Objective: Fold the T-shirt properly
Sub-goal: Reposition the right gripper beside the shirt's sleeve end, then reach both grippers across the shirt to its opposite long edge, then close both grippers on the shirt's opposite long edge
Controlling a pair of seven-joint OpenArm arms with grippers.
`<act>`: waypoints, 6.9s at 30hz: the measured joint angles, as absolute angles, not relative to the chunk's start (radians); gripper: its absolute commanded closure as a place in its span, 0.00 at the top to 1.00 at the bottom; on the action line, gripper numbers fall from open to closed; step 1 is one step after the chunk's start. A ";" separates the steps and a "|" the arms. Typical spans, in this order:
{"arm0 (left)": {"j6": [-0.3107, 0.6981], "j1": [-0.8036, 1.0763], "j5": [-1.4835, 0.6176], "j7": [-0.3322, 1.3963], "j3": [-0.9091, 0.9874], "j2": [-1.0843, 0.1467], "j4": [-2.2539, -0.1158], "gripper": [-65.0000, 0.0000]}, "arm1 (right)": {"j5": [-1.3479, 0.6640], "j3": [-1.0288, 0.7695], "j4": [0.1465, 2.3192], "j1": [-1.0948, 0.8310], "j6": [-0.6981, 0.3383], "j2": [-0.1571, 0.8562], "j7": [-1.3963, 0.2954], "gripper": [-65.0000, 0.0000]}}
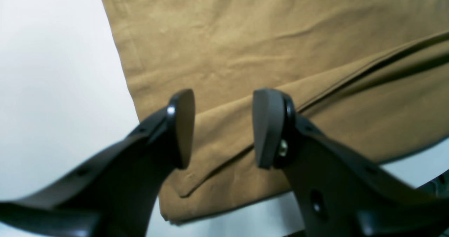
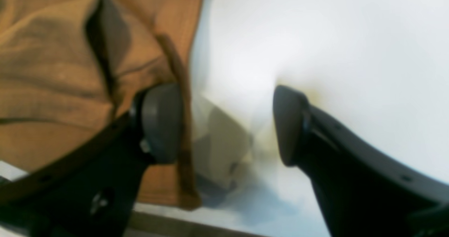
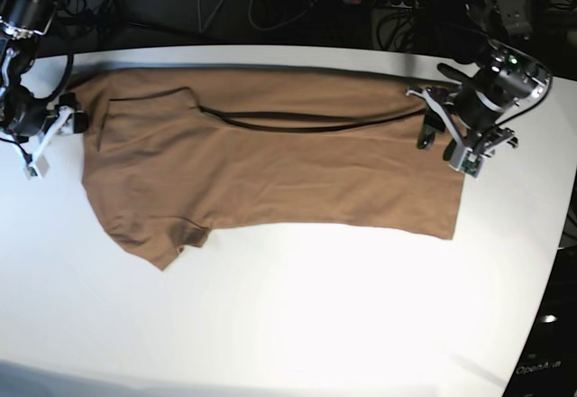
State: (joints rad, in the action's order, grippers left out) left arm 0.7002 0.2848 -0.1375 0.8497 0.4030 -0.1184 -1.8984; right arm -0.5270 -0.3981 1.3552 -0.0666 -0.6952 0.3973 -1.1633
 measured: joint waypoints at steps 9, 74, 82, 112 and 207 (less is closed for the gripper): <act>0.700 0.285 -0.138 0.850 0.403 -0.119 -1.898 0.41 | -0.542 -0.400 1.360 -0.063 -0.695 0.367 -1.150 0.63; 0.700 0.282 -0.142 0.850 0.404 -0.117 -1.899 0.41 | -0.612 -0.432 1.344 0.024 -0.696 0.366 -1.395 0.01; 0.701 0.282 -0.142 0.850 0.404 -0.117 -1.899 0.41 | -0.611 -0.438 1.344 0.022 -0.696 0.382 -1.391 0.39; 0.704 0.038 0.031 0.940 0.411 -0.115 -1.787 0.41 | -0.423 -0.162 1.388 0.286 -0.696 0.447 -1.366 0.76; 0.696 -0.515 0.389 0.658 0.659 -0.089 -0.821 0.05 | -0.014 0.020 0.620 0.690 -0.699 0.294 -0.728 0.76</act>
State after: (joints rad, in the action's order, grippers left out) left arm 0.6956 -0.5152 0.3885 0.6579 0.6586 -0.0887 -0.8207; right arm -0.0143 0.0204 0.6201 0.6895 -0.6987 0.2939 -0.7277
